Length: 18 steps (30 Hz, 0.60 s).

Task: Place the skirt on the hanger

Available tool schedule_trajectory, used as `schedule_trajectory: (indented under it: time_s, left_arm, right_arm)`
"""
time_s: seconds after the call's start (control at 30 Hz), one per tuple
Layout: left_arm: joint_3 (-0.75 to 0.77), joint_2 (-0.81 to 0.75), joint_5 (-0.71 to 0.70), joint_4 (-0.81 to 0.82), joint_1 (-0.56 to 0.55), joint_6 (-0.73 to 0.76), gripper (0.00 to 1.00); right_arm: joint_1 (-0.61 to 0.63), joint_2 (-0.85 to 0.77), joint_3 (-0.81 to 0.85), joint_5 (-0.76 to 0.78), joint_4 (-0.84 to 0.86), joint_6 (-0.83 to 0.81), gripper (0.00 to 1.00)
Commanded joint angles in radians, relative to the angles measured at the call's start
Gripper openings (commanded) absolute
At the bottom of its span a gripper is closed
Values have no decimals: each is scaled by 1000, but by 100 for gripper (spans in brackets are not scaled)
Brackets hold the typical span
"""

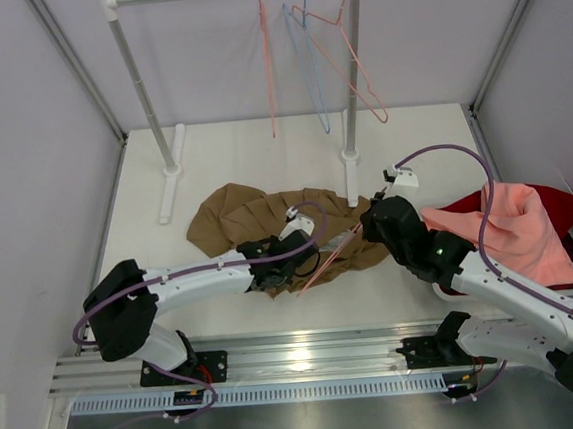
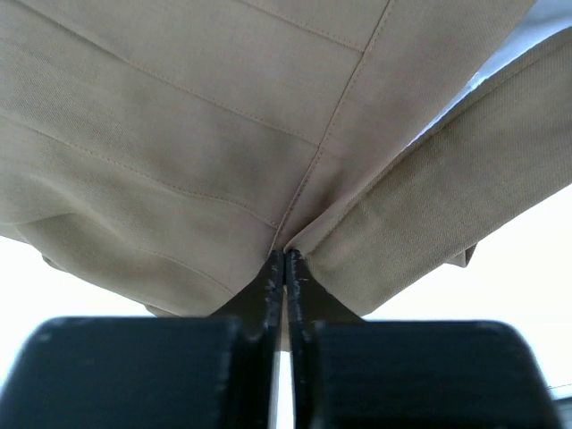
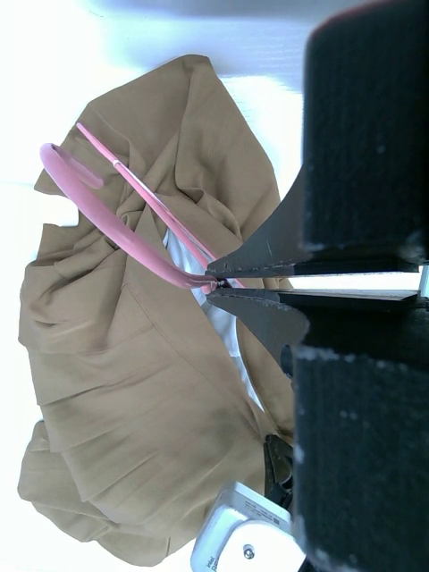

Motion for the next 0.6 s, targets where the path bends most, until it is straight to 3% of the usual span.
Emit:
schedule_trajectory:
  time_s: [0.0,0.23,0.57]
  left_arm:
    - [43,2,-16,11,2,22,0]
    - [14,-52,84,57,54,25,0]
    - [-42,-168,219,108,217,-1,0]
  right_arm:
    - [-10,1,-14,8,2,0,0]
    - [-14,26,-4,15,10,-8,0]
    - [-16,124,70,84,8,-9,0]
